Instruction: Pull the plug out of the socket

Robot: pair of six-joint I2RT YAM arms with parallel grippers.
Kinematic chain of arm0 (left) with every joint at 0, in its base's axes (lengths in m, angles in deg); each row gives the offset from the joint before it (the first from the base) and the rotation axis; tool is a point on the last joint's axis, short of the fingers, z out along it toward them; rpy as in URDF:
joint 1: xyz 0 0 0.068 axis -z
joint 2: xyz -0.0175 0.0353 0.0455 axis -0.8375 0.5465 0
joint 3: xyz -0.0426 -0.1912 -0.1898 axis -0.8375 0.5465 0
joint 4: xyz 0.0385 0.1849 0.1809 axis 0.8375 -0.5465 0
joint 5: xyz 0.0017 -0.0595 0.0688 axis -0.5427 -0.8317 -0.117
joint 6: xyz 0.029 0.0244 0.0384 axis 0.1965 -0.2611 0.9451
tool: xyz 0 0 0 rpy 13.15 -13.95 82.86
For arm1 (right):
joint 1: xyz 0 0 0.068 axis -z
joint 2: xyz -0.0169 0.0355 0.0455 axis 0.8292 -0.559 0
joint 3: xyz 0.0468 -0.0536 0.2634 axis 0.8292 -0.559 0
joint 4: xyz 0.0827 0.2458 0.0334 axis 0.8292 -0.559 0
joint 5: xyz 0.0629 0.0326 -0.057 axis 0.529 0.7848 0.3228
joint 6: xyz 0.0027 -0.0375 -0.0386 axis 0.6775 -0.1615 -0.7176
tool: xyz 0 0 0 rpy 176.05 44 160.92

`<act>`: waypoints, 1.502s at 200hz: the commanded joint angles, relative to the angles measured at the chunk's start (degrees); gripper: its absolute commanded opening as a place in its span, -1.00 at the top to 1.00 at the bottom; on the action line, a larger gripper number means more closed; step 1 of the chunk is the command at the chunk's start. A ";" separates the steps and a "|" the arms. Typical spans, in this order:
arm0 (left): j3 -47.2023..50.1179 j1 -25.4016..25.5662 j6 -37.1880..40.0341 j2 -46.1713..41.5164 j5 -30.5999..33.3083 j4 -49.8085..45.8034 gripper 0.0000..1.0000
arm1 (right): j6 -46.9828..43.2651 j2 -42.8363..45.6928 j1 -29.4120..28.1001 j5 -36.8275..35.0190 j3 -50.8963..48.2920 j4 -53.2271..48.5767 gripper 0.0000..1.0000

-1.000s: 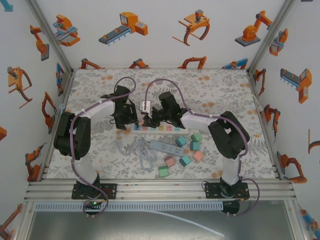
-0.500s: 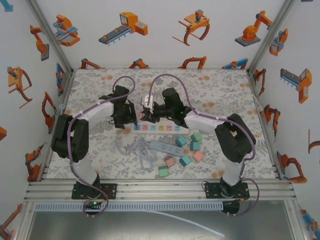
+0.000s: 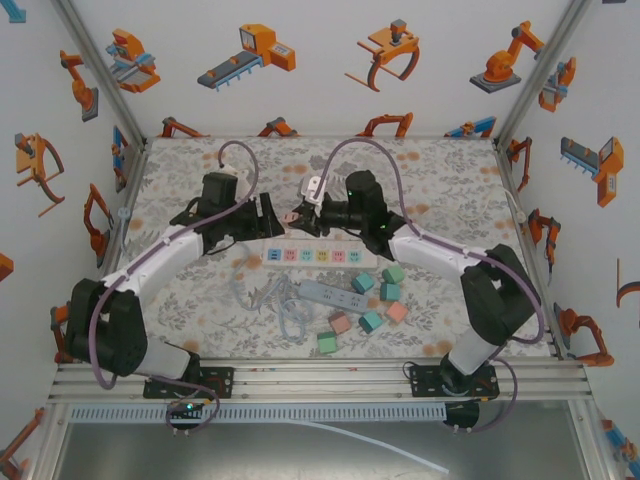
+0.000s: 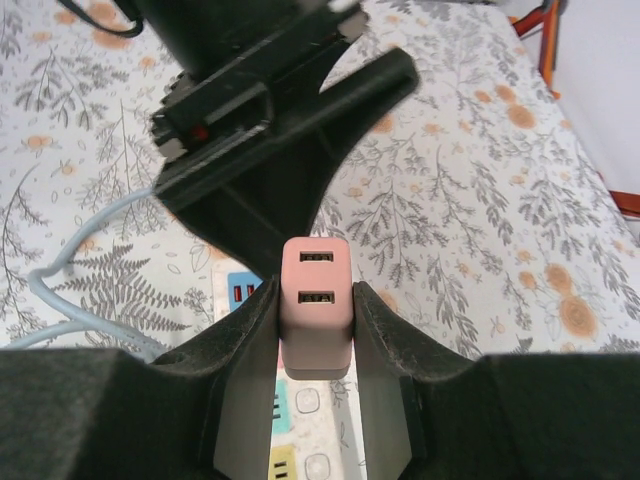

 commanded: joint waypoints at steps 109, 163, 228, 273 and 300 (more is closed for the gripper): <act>6.42 -0.11 10.25 -8.68 -41.85 22.21 -0.51 | 37.87 26.72 14.98 -10.58 -15.64 3.59 1.00; 3.84 1.42 17.81 -10.34 -43.95 12.69 -0.64 | 52.41 43.37 23.64 -20.37 -30.66 -4.86 1.00; 2.93 3.06 21.25 -10.73 -42.25 8.43 -0.85 | 67.49 60.91 24.70 -40.84 -44.74 -26.12 1.00; 2.64 3.50 22.58 -10.52 -40.32 6.56 -1.00 | 69.02 60.12 24.70 -38.97 -49.56 -28.05 1.00; 2.40 3.67 23.02 -10.61 -39.47 5.99 -0.95 | 68.41 58.22 24.70 -37.37 -49.89 -29.70 1.00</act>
